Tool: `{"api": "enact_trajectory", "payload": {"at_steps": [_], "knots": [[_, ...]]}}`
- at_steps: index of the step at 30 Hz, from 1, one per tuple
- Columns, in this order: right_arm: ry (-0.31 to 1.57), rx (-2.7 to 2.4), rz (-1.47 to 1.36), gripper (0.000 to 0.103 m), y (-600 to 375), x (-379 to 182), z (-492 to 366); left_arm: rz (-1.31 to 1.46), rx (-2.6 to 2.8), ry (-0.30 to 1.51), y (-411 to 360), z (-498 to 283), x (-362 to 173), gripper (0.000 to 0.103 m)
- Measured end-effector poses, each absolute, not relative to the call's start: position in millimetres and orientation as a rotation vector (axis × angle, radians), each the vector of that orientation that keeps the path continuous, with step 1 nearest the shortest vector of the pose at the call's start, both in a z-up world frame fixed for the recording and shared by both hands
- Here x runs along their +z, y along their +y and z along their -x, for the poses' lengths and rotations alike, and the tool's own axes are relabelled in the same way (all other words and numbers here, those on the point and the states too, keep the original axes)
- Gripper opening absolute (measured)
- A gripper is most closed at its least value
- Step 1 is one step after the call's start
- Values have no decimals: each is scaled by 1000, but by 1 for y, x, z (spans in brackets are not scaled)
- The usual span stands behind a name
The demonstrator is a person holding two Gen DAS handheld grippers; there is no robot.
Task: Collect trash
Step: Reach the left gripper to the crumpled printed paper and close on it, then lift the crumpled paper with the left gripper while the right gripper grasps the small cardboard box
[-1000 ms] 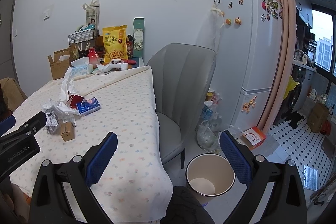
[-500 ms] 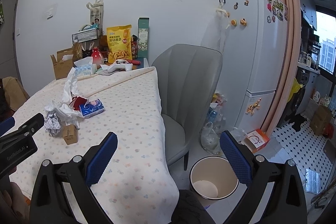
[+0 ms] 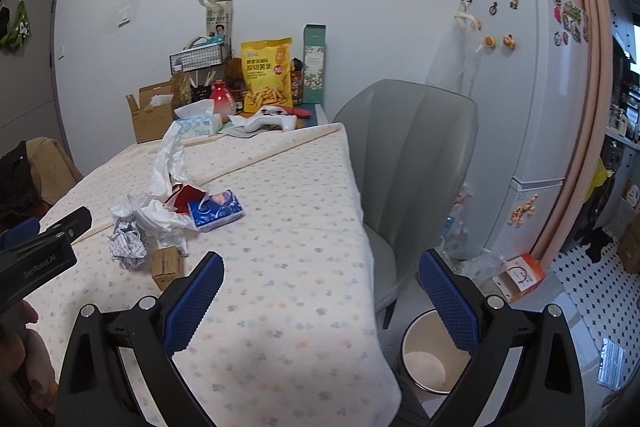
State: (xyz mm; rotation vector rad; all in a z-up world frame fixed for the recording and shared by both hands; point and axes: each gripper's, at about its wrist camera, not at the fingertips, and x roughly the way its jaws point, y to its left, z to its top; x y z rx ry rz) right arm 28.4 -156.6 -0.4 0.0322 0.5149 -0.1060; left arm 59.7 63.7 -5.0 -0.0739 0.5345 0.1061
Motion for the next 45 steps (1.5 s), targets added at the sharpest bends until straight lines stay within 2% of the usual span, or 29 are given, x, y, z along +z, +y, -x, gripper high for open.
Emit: {"api": "enact_trajectory", "payload": {"at_steps": [8,19,21,23,25,26,35,45], "knots": [[564,-41,-34,90,-146,-12,-57,77,110,609,65,-92,-23,92],[643,-1,-21,89,-132,-37,-79,81,124,719,65,-123,-60,88],[653,6,-17,89,-129,-40,-82,87,114,735,65,-125,-65,79],[662,16,-8,89,-124,-43,-86,121,101,766,70,-128,-70,46],[668,28,-1,89,-117,-45,-88,155,84,784,75,-127,-74,33],[670,35,2,89,-114,-46,-89,154,85,780,76,-125,-73,23],[690,126,32,84,-75,-52,-98,160,191,698,111,-106,-55,19],[737,201,57,76,-41,-66,-113,181,194,749,131,-113,-69,19]]}}
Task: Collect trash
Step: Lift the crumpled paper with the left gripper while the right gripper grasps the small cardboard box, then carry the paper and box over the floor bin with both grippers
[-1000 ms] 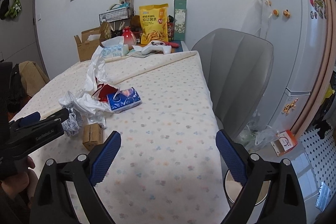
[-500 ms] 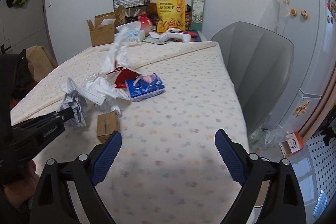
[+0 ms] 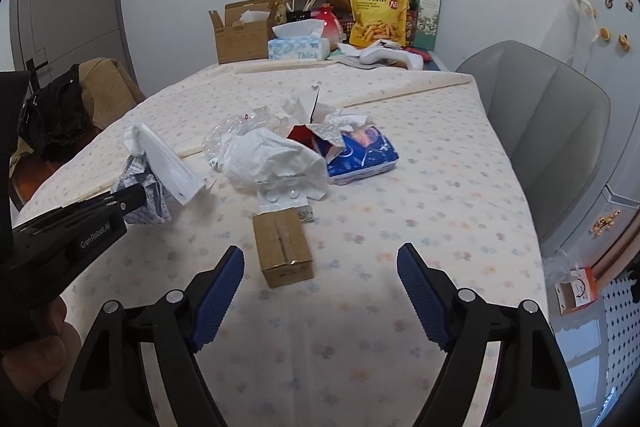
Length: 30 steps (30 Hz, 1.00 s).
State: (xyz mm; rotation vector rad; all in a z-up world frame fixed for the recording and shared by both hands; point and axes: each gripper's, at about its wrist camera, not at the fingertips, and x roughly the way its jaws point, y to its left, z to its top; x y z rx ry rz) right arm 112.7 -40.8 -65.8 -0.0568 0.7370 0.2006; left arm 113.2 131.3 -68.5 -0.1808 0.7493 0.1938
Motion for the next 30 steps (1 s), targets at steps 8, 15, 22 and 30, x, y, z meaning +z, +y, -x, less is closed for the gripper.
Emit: {"api": "enact_trajectory", "payload": {"at_steps": [8,15,22,30], "knots": [[790,220,66,66,-29,-82,-130,195,153,783,130,-126,-78,25],[853,256,21,35,-29,-92,-143,243,143,835,137,-135,-88,47],[810,256,1,34,-39,-80,-130,225,145,785,126,-125,-74,22],[753,219,-45,34,-68,-58,-112,135,118,689,94,-111,-30,22]]}}
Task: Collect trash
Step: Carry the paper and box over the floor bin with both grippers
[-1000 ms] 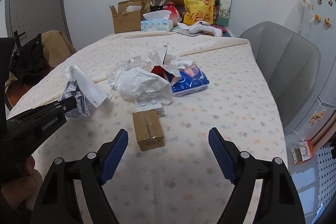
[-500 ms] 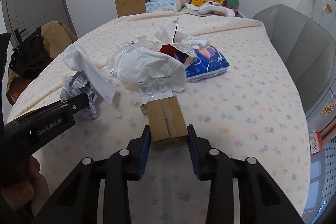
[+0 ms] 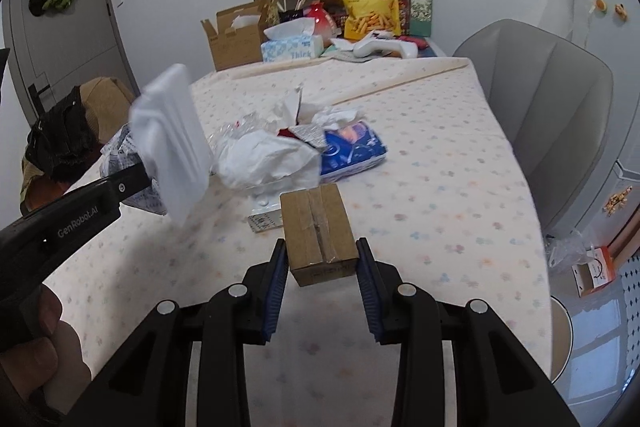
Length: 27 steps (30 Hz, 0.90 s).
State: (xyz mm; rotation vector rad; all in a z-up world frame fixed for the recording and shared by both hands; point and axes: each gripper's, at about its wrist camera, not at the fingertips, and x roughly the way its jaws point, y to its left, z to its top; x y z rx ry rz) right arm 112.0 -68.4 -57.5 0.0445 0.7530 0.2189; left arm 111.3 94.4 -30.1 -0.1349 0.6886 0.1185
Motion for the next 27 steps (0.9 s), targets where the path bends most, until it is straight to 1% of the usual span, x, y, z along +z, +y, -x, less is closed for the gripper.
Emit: {"api": "enact_trajectory", "payload": {"at_steps": [8,27], "knots": [[710,158,-89,34,-112,-43,-90,94,57,667,56,-105,-18,22],[613,-134,-128,34,-229,-11,-48,-21,-143,629,-77,-112,-7,22]]}}
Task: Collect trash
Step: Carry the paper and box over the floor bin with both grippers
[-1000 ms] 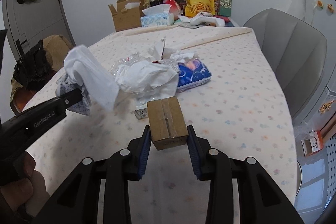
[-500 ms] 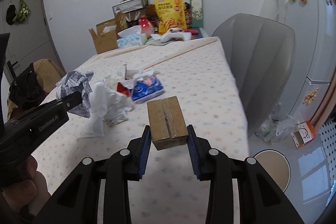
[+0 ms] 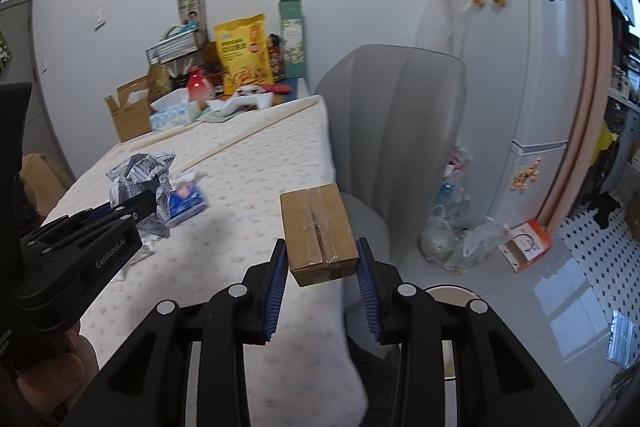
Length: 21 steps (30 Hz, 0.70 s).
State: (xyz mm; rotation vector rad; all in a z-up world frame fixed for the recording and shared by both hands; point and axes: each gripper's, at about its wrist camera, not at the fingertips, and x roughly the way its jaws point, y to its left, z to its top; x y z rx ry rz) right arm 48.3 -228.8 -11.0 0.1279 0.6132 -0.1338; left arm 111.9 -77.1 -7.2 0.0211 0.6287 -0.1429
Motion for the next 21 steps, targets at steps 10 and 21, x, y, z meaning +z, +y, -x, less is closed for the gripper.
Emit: {"api": "enact_trajectory", "payload": {"at_steps": [10,21], "knots": [[606,-274,-170,34,-296,-13,-40,-87,-264,638,-153,-119,-14,22],[638,-401,-257,34,-376,-35,-35,-193,-370,685,-245,-130,-38,22]]}}
